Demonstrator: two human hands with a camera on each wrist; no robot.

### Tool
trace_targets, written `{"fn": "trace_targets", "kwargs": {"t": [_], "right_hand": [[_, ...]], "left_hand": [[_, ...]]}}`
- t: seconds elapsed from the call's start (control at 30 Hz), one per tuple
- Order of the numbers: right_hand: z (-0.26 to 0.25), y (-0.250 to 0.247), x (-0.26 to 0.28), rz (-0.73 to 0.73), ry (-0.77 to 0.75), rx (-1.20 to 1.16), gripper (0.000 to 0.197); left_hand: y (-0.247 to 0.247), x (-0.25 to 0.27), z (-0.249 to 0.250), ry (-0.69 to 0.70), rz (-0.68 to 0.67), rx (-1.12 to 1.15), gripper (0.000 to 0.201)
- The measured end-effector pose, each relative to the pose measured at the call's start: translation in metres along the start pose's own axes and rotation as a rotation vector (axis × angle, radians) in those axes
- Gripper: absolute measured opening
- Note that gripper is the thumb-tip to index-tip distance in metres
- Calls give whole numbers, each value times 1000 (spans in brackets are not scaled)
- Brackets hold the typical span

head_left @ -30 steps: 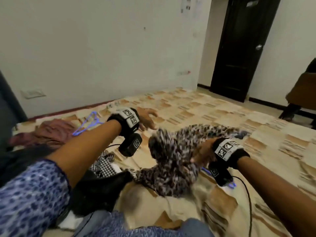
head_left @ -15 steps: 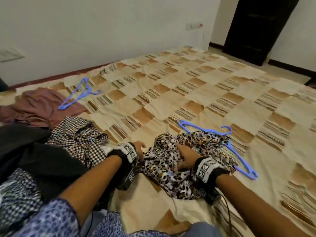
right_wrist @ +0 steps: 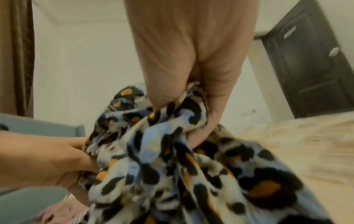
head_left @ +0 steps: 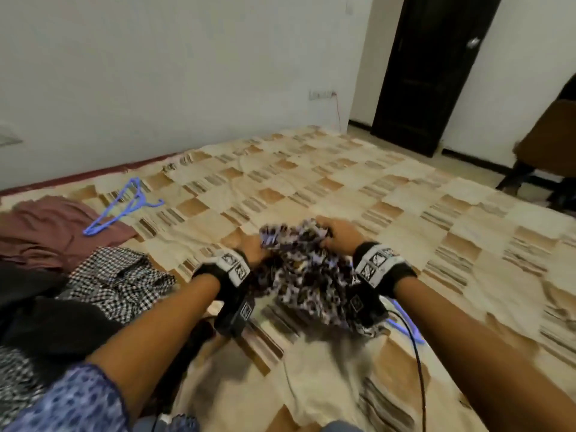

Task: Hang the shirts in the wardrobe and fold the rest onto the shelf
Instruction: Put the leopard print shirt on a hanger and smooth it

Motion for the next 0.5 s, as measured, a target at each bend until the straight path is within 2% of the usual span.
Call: {"fn": "trace_targets", "kwargs": {"t": [0.1, 0.17, 0.23, 0.3, 0.37, 0.43, 0.5], "right_hand": [[-35, -102, 2, 439, -75, -98, 38], [-60, -159, 13, 669, -117, -187, 36], [-83, -204, 34, 789, -194, -259, 42], [-101, -232, 55, 763, -237, -281, 48], [-106, -235, 69, 632, -221, -220, 54], [-99, -223, 78, 489, -152, -123, 59], [-83, -212, 85, 509, -73, -41, 41]], "left_hand": [[-89, 0, 99, 251, 329, 172, 38], [-146, 12, 161, 366, 431, 307, 38], [-190, 24, 202, 420, 479, 423, 31], [-215, 36, 222, 425, 478, 453, 20], [-219, 52, 217, 393, 470, 382, 6], [-207, 67, 185, 267, 423, 213, 11], [-189, 78, 144, 120, 300, 57, 22]]}}
Point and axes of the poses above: each hand's wrist, its own x-axis away from the middle knuckle, its own y-axis out of the palm, z = x × y, the point moved 2 cm from there along -x, towards the middle knuckle, and after that the axes turned 1 degree about x, right-handed, at the moved point
